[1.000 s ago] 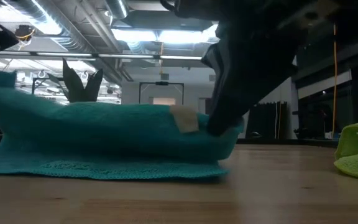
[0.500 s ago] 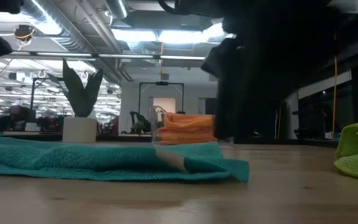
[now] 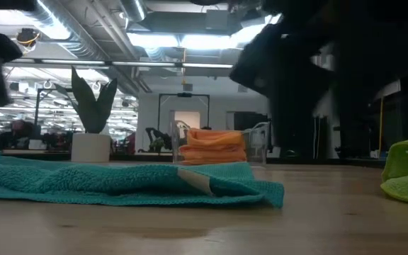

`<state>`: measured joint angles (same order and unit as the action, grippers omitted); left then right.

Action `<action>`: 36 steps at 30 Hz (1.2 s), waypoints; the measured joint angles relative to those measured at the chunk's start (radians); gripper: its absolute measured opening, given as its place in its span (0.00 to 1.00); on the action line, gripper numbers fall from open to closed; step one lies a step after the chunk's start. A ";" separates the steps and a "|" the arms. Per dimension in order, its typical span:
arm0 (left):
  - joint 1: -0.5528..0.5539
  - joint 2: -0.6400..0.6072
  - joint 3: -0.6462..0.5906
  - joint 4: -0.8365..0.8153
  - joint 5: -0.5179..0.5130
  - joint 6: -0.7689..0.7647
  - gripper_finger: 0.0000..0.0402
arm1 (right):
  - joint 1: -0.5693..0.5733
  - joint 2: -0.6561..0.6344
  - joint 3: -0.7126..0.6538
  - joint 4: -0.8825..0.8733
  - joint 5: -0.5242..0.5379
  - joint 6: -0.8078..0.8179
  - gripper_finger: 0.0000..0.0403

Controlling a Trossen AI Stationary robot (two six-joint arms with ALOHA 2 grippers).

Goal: Fold microfiber towels
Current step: Fold the blue microfiber towel

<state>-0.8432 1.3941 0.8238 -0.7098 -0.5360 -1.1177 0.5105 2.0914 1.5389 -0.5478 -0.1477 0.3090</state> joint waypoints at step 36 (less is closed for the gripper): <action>0.111 0.154 0.000 0.071 0.448 0.207 0.28 | -0.122 0.005 -0.205 0.219 0.590 0.107 0.47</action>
<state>-0.7320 1.5482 0.8238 -0.6389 -0.0880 -0.9109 0.3883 2.0960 1.3335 -0.3285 0.4424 0.4157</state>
